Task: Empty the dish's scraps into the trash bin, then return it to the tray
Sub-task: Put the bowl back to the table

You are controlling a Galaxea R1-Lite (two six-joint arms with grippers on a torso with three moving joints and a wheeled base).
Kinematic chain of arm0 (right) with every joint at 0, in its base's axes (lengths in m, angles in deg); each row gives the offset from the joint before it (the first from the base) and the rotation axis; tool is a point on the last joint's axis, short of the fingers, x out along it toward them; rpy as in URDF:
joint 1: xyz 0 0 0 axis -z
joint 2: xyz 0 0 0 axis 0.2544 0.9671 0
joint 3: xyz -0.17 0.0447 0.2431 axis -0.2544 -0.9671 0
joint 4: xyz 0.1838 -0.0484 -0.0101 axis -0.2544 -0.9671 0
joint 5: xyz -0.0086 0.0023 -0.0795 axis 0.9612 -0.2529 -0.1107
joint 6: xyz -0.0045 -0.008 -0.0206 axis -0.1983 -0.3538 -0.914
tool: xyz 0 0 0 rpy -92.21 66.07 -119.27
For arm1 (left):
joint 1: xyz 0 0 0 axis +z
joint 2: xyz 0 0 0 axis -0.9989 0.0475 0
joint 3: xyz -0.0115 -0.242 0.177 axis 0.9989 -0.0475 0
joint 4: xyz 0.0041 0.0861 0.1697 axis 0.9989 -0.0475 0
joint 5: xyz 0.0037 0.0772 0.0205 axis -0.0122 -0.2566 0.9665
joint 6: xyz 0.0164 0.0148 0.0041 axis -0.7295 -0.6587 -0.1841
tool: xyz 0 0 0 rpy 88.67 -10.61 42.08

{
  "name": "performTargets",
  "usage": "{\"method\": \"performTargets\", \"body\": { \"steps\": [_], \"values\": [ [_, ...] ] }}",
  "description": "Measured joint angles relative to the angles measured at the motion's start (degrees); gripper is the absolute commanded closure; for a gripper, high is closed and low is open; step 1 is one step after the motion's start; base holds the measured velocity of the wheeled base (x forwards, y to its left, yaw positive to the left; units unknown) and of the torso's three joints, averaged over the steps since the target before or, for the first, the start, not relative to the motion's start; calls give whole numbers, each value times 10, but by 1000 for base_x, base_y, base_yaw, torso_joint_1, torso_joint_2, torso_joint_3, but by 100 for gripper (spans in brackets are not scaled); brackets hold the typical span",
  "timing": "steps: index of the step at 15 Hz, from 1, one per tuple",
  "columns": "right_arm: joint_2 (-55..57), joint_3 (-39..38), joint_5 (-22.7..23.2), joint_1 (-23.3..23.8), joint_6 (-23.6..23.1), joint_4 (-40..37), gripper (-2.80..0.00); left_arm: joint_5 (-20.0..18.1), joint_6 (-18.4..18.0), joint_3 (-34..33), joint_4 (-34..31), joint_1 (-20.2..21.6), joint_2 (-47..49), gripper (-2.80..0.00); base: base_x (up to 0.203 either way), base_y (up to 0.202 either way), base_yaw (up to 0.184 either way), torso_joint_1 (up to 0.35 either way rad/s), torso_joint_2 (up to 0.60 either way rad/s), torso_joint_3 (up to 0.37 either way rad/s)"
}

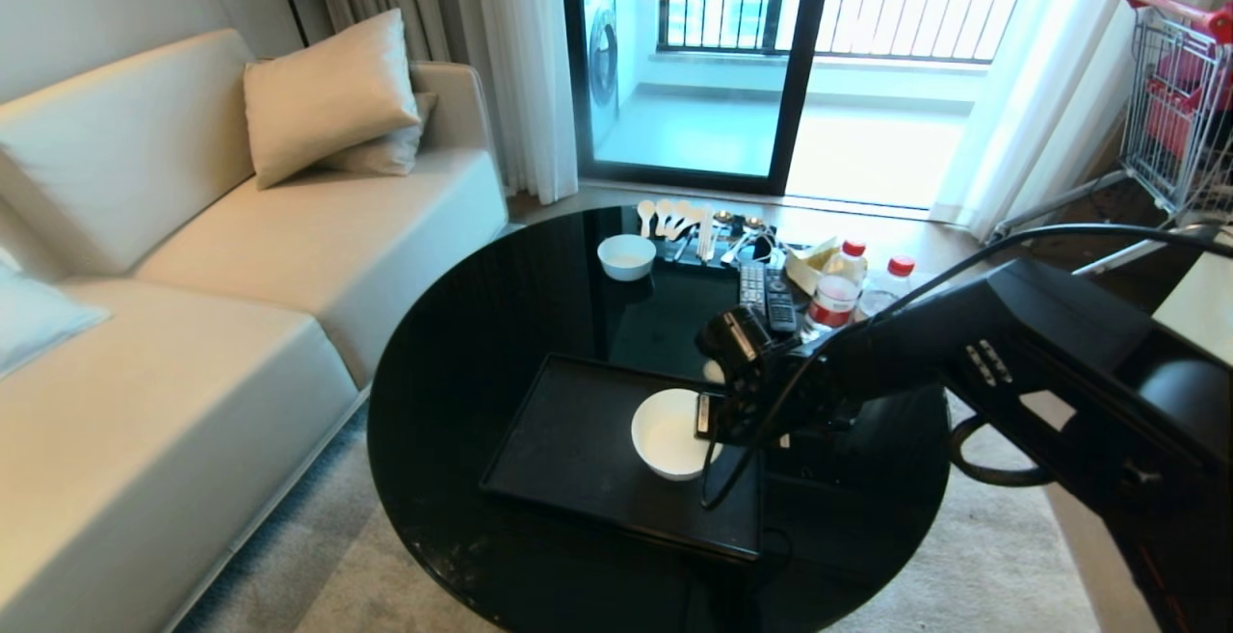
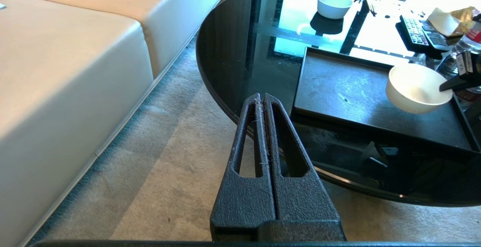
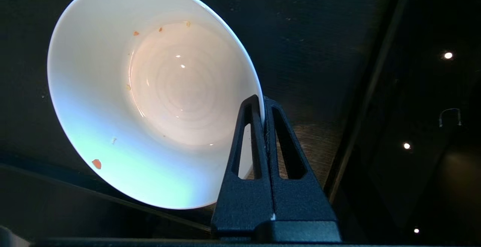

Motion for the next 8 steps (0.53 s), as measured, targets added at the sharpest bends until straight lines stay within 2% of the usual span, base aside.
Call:
{"method": "performTargets", "body": {
  "steps": [8],
  "values": [
    [17, 17, 0, -3, 0, 0, 0, 0, 0, 0, 0, 0, 0, 0, 0, 0, 0, 0, 0, 0]
  ]
}}
